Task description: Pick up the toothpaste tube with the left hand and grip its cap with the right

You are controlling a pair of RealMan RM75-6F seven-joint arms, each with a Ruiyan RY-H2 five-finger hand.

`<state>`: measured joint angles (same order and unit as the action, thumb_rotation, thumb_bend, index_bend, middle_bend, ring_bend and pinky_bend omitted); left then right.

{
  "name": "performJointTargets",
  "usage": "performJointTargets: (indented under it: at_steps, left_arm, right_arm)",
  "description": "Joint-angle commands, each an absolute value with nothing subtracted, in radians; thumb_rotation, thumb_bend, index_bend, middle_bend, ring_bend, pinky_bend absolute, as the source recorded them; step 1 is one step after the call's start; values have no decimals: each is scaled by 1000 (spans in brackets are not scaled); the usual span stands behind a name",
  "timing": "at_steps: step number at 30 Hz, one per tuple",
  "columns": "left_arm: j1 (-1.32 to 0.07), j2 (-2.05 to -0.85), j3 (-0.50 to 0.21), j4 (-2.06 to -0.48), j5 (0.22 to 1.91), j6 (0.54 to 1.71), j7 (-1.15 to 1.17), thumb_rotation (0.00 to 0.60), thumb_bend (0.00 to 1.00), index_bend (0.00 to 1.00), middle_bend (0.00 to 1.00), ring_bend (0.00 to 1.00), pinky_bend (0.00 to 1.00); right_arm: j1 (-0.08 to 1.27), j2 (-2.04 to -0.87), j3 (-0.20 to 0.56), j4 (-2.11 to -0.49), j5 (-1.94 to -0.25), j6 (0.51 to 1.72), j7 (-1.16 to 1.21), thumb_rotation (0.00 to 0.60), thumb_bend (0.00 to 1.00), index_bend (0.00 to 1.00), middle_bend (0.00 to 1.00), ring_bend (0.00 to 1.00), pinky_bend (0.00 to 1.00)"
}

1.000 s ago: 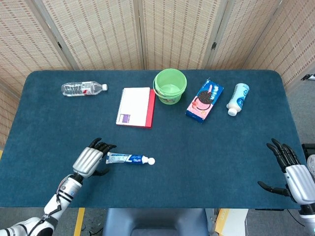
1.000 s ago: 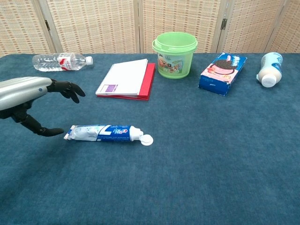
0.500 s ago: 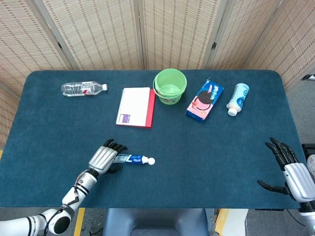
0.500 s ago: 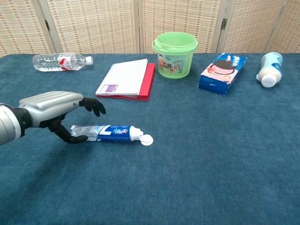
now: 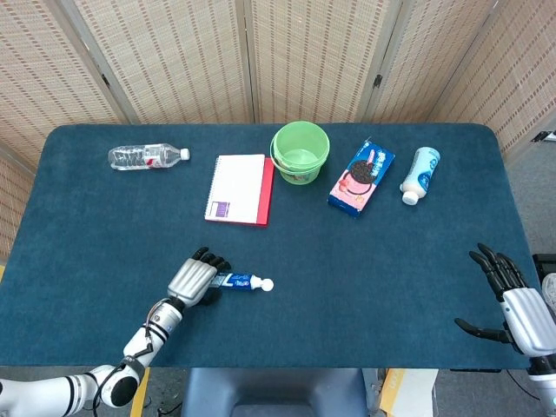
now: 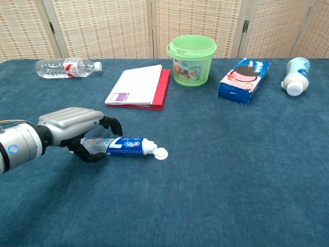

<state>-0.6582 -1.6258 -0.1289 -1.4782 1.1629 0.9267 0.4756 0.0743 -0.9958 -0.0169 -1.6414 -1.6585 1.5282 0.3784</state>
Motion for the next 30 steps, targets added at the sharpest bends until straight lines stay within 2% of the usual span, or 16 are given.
performJointTargets:
  at_steps: [1, 11, 19, 23, 25, 27, 30]
  left_arm:
    - [-664, -1635, -126, -1464, 1163, 932, 474, 600, 406, 319, 289, 247, 152]
    - [-673, -1659, -116, -1417, 1176, 939, 437, 600, 407, 370, 335, 290, 173]
    - [-680, -1687, -117, -1349, 1223, 940, 335, 600, 425, 481, 462, 404, 227]
    - [-683, -1693, -115, -1310, 1268, 947, 264, 600, 457, 561, 583, 518, 336]
    - [-686, -1689, -112, -1292, 1307, 956, 207, 600, 469, 582, 617, 549, 394]
    - [-686, -1685, -110, -1279, 1338, 967, 149, 600, 489, 612, 665, 593, 496]
    - [-686, -1671, -99, -1244, 1434, 1021, 2, 600, 519, 640, 714, 636, 572]
  right_arm:
    - [73, -995, -17, -1641, -1658, 1530, 383, 589, 0, 0, 0, 0, 0]
    - [70, -996, -18, -1635, -1656, 1533, 389, 590, 0, 0, 0, 0, 0]
    - [67, -999, -15, -1635, -1657, 1541, 387, 588, 0, 0, 0, 0, 0]
    - [65, -1002, -15, -1633, -1658, 1546, 386, 588, 0, 0, 0, 0, 0]
    - [65, -1001, -14, -1634, -1659, 1547, 386, 588, 0, 0, 0, 0, 0]
    - [65, -1000, -14, -1635, -1661, 1548, 386, 590, 0, 0, 0, 0, 0]
    - [70, -996, -13, -1641, -1674, 1550, 384, 589, 0, 0, 0, 0, 0]
